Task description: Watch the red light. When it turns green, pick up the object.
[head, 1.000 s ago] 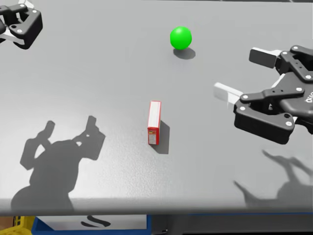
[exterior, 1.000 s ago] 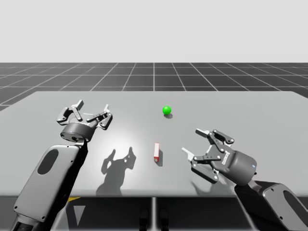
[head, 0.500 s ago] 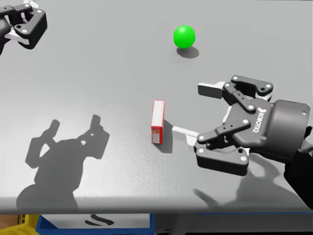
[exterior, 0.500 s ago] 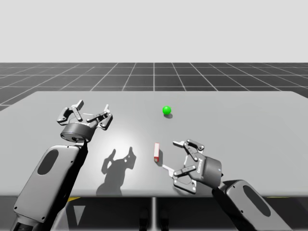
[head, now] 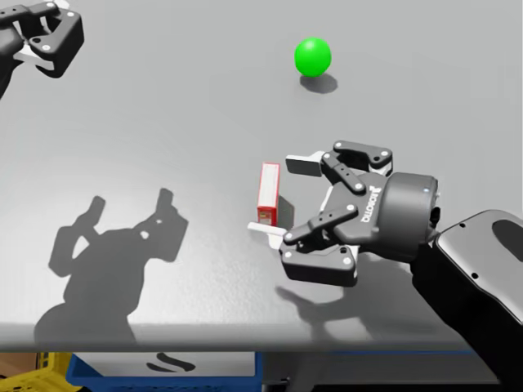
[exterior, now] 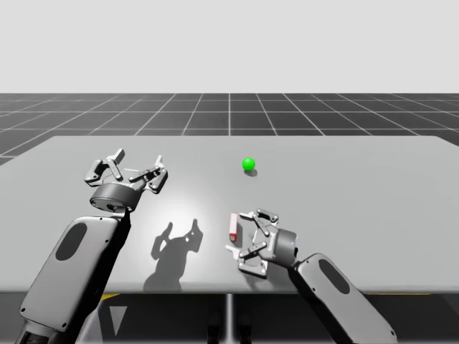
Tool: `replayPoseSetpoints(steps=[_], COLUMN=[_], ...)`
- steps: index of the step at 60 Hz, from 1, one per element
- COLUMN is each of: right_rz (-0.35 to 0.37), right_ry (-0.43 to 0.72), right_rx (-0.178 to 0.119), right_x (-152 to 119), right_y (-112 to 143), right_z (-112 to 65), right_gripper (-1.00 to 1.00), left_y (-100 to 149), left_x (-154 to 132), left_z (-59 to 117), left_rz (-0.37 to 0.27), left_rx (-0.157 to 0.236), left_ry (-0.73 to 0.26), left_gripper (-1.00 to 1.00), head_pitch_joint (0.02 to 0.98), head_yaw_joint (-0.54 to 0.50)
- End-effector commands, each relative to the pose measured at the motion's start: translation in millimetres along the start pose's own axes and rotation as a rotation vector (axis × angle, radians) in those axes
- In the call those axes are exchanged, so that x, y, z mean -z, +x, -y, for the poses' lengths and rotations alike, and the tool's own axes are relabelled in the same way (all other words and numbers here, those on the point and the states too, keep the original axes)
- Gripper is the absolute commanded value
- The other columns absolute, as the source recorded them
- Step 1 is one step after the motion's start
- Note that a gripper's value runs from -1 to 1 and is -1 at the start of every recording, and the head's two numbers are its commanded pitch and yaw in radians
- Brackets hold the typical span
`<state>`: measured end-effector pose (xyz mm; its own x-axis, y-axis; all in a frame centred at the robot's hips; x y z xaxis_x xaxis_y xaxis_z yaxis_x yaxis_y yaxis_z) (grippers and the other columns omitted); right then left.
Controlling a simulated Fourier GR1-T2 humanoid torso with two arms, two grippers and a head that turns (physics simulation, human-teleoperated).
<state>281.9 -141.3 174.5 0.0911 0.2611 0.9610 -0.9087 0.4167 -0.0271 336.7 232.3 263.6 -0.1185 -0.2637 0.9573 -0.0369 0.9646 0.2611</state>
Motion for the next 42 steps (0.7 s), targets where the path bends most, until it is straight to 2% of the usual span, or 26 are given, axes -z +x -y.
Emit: replayPoseSetpoints(steps=[1, 7, 9, 18, 42], right_rz=[-0.020, -0.030, -0.036, -0.052, -0.077], right_ry=[-0.020, -0.027, -0.031, -0.035, -0.019], right_rx=[-0.004, -0.005, -0.015, -0.024, -0.031], right_x=[13.0, 17.7, 19.5, 28.4, 48.2], right_y=[-7.7, -10.7, -11.9, -16.3, -24.9], right_z=[7.1, 11.0, 12.6, 18.1, 22.4], right_gripper=[-1.00, -1.00, -1.00, -1.00, -1.00], left_y=[0.1, 0.0, 0.1, -0.1, 0.0], left_x=[-0.3, -0.3, -0.5, -0.7, -0.1], left_z=[0.3, 0.2, 0.2, 0.7, 0.4], left_rz=[0.000, 0.000, 0.000, -0.001, 0.000], left_rx=[-0.001, -0.001, -0.001, 0.000, -0.001], left_ry=[0.000, 0.000, 0.000, -0.003, -0.006], left_gripper=[-1.00, -1.00, -1.00, -1.00, -1.00], head_pitch_joint=[0.898, 0.899, 0.900, 0.902, 0.903], head_yaw_joint=[-0.01, -0.01, -0.01, -0.01, 0.00])
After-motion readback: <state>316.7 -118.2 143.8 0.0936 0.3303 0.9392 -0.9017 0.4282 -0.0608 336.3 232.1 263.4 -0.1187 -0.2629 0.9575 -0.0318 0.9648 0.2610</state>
